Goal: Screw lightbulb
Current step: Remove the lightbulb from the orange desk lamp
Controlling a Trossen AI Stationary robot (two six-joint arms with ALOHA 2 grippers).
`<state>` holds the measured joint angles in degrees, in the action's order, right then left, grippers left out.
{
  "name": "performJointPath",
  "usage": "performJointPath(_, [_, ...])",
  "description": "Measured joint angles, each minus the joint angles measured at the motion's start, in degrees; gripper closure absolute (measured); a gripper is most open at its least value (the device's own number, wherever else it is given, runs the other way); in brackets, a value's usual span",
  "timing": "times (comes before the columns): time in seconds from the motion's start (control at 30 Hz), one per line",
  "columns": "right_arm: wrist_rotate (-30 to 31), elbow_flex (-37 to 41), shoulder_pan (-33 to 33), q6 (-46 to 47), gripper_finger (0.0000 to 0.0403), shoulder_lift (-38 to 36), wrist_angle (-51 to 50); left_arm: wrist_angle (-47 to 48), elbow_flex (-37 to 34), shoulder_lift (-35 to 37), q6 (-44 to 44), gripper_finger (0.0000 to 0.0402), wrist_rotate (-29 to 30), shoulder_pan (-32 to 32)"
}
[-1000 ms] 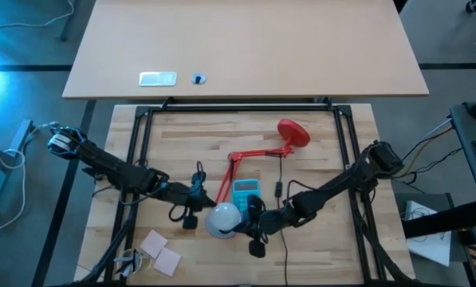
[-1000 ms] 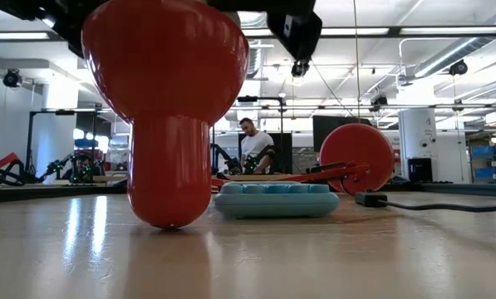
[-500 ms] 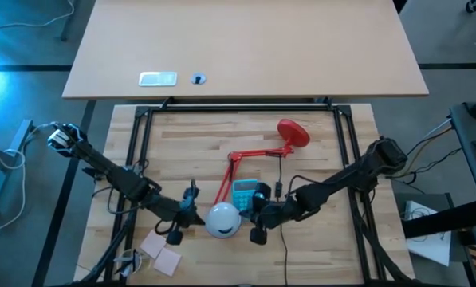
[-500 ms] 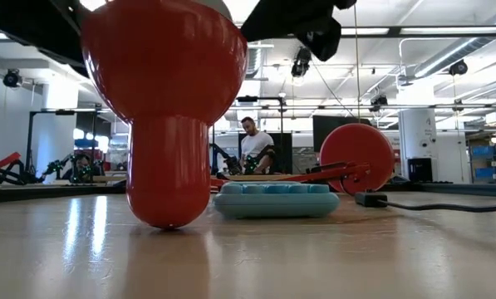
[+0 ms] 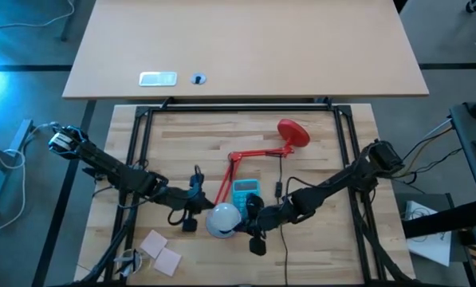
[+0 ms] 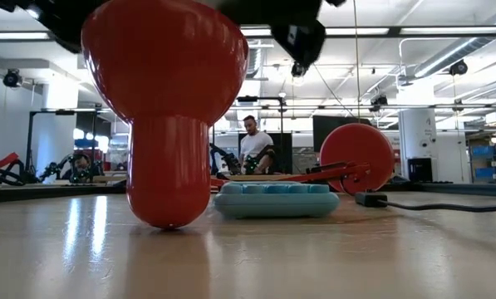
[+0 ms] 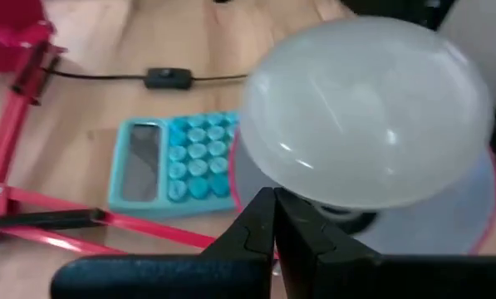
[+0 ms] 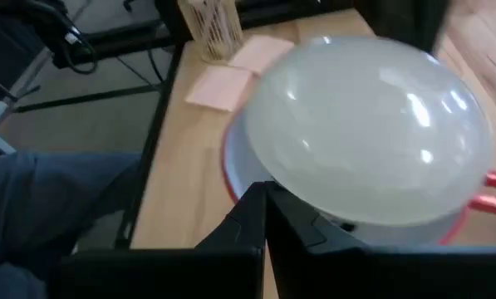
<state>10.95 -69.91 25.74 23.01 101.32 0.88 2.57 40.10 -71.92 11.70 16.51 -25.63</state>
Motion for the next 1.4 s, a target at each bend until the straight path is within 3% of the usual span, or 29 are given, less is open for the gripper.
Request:
performJointPath(0.13, [2.7,0.0,-0.8,0.9,0.0403,-1.3,-5.1,1.0,-0.1,0.7,1.6,0.0401,-6.4,-1.9])
performJointPath(0.33, [8.6,0.0,-1.5,1.2,0.0403,-3.9,-12.7,1.1,0.3,2.0,5.1,0.0401,-6.9,-7.2])
performJointPath(0.43, [8.4,0.0,-1.5,2.4,0.0403,-4.5,-14.3,3.2,0.3,3.5,7.2,0.0401,-5.3,-7.7])
performJointPath(0.57, [6.6,0.0,-0.7,3.4,0.0403,-4.1,-12.0,9.1,-0.2,4.9,8.1,0.0401,1.8,-5.8])
performJointPath(0.8, [-0.5,0.0,0.0,2.8,0.0403,-1.4,-0.3,6.5,-0.1,5.1,4.3,0.0401,2.5,1.2])
performJointPath(1.0, [-0.3,0.0,-0.5,2.7,0.0403,-1.0,-0.6,5.8,0.0,3.2,3.9,0.0401,-2.9,1.6])
performJointPath(1.23, [7.4,0.0,-0.8,4.1,0.0403,-2.6,-8.7,4.0,0.0,4.1,6.0,0.0401,-9.9,-3.5])
performJointPath(1.4, [8.3,0.0,0.0,7.3,0.0403,-4.0,-11.6,7.6,0.0,7.4,7.8,0.0401,-7.9,-5.6])
